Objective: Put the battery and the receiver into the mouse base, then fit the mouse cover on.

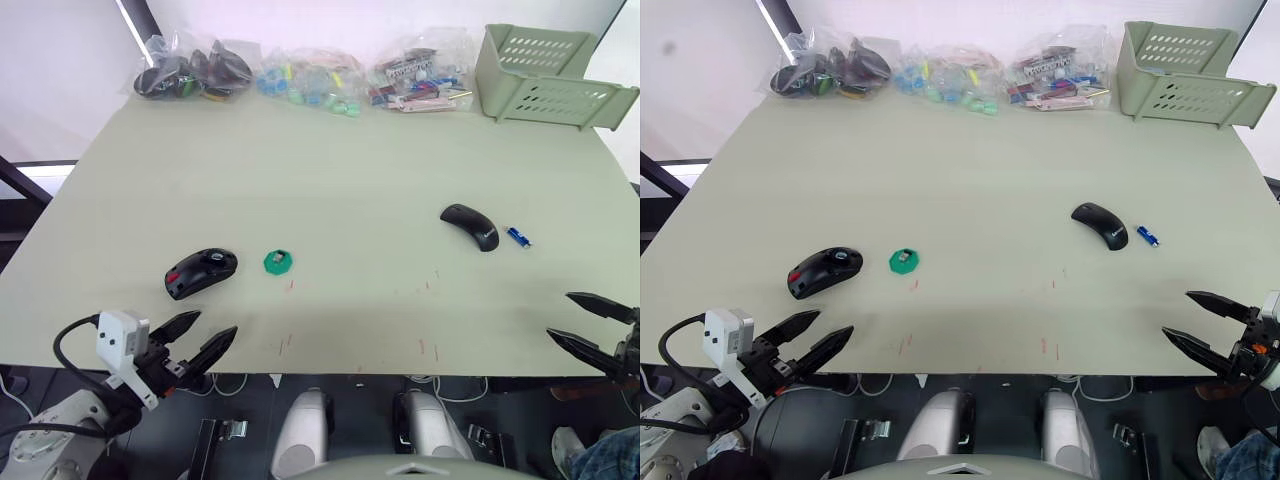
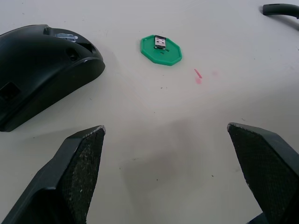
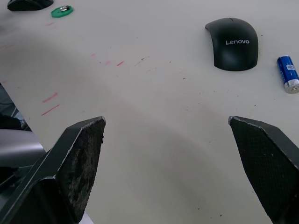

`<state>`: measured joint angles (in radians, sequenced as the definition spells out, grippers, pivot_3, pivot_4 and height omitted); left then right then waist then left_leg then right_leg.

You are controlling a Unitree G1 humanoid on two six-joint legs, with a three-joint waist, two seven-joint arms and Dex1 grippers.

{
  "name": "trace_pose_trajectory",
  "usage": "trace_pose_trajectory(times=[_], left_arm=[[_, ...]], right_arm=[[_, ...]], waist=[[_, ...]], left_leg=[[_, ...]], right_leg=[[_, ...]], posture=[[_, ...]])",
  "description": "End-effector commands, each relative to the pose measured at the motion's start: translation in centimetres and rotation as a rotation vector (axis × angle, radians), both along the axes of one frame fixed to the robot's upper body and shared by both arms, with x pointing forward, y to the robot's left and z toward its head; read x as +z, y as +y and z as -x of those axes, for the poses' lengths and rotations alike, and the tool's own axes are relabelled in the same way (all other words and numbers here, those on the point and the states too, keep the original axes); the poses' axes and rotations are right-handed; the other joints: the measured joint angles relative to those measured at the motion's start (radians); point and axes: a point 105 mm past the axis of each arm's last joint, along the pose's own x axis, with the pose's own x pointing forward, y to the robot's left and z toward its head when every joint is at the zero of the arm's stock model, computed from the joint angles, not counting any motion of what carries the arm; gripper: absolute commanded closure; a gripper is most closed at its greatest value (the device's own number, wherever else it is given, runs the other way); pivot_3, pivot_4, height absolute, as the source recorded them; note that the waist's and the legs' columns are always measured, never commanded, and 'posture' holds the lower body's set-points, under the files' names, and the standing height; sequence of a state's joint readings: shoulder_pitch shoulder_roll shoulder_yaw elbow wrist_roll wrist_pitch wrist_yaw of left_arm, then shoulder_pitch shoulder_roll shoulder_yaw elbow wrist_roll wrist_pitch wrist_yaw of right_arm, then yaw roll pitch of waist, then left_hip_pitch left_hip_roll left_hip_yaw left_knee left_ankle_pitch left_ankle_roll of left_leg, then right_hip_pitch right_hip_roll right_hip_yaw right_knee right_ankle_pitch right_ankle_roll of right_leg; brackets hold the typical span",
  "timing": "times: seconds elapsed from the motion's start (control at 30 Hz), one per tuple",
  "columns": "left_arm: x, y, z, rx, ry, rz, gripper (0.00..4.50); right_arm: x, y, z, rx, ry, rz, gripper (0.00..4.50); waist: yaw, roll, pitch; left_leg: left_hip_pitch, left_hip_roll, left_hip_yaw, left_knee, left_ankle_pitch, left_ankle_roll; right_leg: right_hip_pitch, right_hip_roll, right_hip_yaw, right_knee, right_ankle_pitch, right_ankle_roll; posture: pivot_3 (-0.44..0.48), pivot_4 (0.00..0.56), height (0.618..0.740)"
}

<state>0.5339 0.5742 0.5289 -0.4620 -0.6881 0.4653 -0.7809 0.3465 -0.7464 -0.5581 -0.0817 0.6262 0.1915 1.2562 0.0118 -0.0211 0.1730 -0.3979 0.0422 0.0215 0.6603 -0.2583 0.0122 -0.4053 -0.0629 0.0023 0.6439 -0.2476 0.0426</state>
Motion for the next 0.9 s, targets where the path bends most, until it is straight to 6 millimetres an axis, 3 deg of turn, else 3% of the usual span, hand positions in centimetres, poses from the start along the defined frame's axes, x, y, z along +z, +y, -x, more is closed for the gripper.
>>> trace_pose_trajectory(times=[0.03, 0.13, 0.3, 0.4, 0.63, 0.9], left_arm=[[0.8, 0.0, -0.4, -0.042, -0.027, -0.009, 0.0], [3.0, 1.0, -1.4, -0.103, -0.105, -0.01, 0.0], [4.5, 3.0, -2.2, -0.164, -0.131, -0.059, 0.0], [6.3, 5.7, -2.6, -0.209, -0.129, -0.078, 0.0], [7.9, 9.6, -5.1, -0.253, -0.116, -0.21, 0.0], [6.5, 10.1, -8.6, -0.331, -0.04, -0.343, 0.0]], right_arm=[[2.0, 1.5, -0.7, 0.07, -0.073, -0.01, 0.07], [4.8, 5.6, -1.8, 0.243, -0.182, -0.072, 0.07], [7.1, 8.9, -1.9, 0.374, -0.27, -0.111, 0.07], [8.4, 11.1, -1.2, 0.508, -0.29, -0.136, 0.07], [9.9, 13.8, -0.7, 0.621, -0.308, -0.172, 0.07], [10.2, 14.5, -0.4, 0.618, -0.308, -0.181, 0.07]], waist=[[0.0, 0.0, 0.0], [-0.009, 0.001, 0.001], [-0.002, 0.0, 0.001], [0.003, -0.001, 0.001], [0.002, -0.001, 0.001], [0.003, -0.003, 0.001]], left_leg=[[0.0, 0.0, 0.0, 0.0, 0.0, 0.0], [0.0, 0.0, 0.0, 0.0, 0.0, 0.0], [0.002, 0.005, -0.001, 0.009, 0.0, 0.0], [0.001, 0.005, 0.0, 0.009, 0.0, 0.0], [-0.001, 0.007, 0.001, 0.009, 0.0, 0.0], [-0.003, 0.007, 0.004, 0.009, 0.0, 0.0]], right_leg=[[0.0, 0.0, 0.0, 0.0, 0.0, 0.0], [0.0, 0.0, 0.0, 0.0, 0.0, 0.0], [-0.001, 0.005, 0.0, 0.013, -0.002, 0.003], [-0.002, 0.005, 0.001, 0.012, -0.002, 0.002], [-0.005, 0.007, 0.002, 0.015, 0.0, -0.001], [-0.006, 0.007, 0.004, 0.015, 0.003, 0.001]], posture=[[0.0, 0.15, 0.74], [0.0, 0.15, 0.74], [0.0, 0.15, 0.74], [0.0, 0.15, 0.74], [0.0, 0.15, 0.74], [0.0, 0.15, 0.74]])
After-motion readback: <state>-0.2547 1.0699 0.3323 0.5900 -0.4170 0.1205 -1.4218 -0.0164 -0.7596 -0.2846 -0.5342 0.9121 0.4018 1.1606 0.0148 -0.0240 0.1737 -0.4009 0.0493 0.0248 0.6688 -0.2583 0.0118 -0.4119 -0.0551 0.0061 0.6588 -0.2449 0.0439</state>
